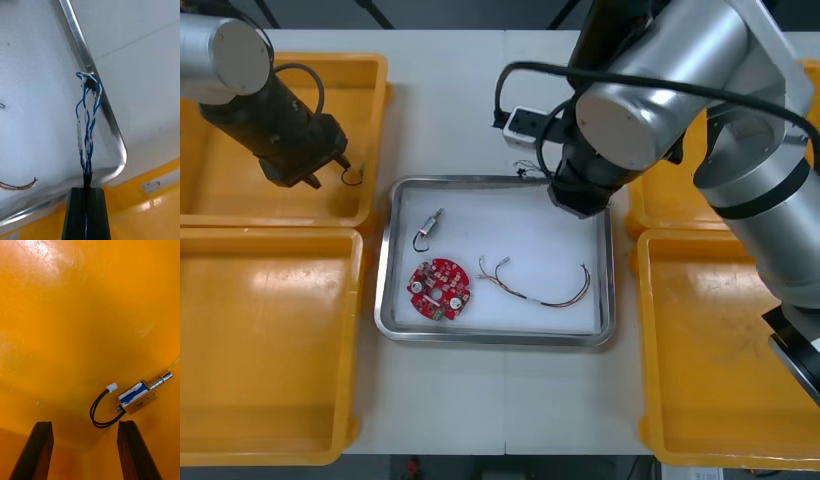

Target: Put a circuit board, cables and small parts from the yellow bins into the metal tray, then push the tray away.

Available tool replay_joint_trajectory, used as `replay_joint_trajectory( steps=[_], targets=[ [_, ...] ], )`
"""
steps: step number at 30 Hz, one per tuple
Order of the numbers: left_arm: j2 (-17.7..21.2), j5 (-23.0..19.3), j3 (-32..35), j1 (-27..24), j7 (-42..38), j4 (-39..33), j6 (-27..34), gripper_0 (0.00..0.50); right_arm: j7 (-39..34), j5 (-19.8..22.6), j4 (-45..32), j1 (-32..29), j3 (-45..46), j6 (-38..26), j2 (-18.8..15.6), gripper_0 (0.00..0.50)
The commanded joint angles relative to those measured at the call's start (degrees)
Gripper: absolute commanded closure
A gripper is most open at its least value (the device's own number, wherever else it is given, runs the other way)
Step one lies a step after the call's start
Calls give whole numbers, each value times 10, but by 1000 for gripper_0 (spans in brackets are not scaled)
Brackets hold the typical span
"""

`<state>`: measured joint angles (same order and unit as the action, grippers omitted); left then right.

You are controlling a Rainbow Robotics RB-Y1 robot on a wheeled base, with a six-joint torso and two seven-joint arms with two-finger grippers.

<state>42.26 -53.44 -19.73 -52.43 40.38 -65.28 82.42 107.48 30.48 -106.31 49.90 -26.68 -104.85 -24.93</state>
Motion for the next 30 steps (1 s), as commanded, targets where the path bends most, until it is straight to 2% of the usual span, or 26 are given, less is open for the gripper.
replay_joint_trajectory(
  steps=[1, 7, 12, 28, 30],
  targets=[
    [-10, -7, -22, -28, -16, 4, -20, 0, 67, -24, -27, -41, -35, 43, 10, 500],
    [-14, -8, -37, -28, -20, 17, -46, 0, 75, -51, -27, -64, -94, 100, 11, 500],
    [-20, -5, -38, -28, -21, 25, -53, 0, 84, -90, -24, -85, -144, 135, 14, 500],
    [-26, -4, -76, -28, -25, 40, -75, 0, 124, -124, 37, -89, -159, 161, 30, 500],
    [-26, -3, -76, -28, -23, 40, -75, 86, 127, -125, 37, -88, -160, 161, 31, 500]
  ],
)
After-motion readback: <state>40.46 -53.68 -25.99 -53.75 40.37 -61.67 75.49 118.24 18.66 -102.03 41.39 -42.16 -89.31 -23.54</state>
